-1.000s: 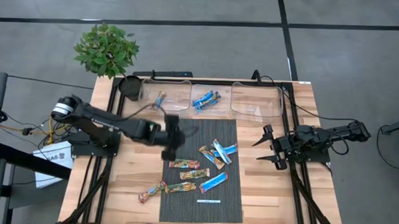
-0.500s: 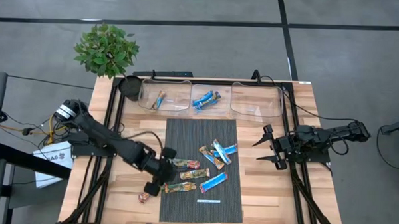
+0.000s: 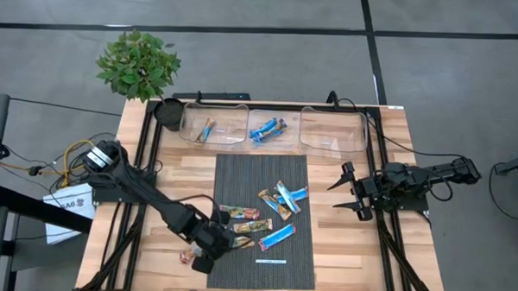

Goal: Pick and place Granola Bars by type
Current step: Put the yellow granola bar into the left transparent bin

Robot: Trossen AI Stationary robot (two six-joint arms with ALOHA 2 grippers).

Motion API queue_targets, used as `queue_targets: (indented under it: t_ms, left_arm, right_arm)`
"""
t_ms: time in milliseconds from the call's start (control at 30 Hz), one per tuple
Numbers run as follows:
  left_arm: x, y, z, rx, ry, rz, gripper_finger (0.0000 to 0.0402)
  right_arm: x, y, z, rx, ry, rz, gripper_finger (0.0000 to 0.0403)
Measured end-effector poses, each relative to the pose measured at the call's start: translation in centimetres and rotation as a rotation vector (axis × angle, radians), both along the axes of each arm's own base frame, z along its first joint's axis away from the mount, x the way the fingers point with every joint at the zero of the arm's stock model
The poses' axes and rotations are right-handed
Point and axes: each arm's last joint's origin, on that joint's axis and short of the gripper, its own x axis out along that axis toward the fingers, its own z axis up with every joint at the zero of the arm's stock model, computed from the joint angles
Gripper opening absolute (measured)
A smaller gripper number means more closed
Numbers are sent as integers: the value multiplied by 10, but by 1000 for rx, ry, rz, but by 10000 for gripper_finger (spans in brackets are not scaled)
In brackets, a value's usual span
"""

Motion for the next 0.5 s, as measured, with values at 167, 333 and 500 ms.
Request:
queue_targets:
  t_ms: [167,333,500]
  left_arm:
    - [3,-9,-5,2,11,5,148]
    - [3,-8,-7,19,16,34,148]
    - [3,-5,-7,79,-9,117,153]
  right_arm:
    - [0,0,0,0,-1,0,249]
    - [0,0,0,0,0,0,249]
    - [0,0,0,0,0,1,249]
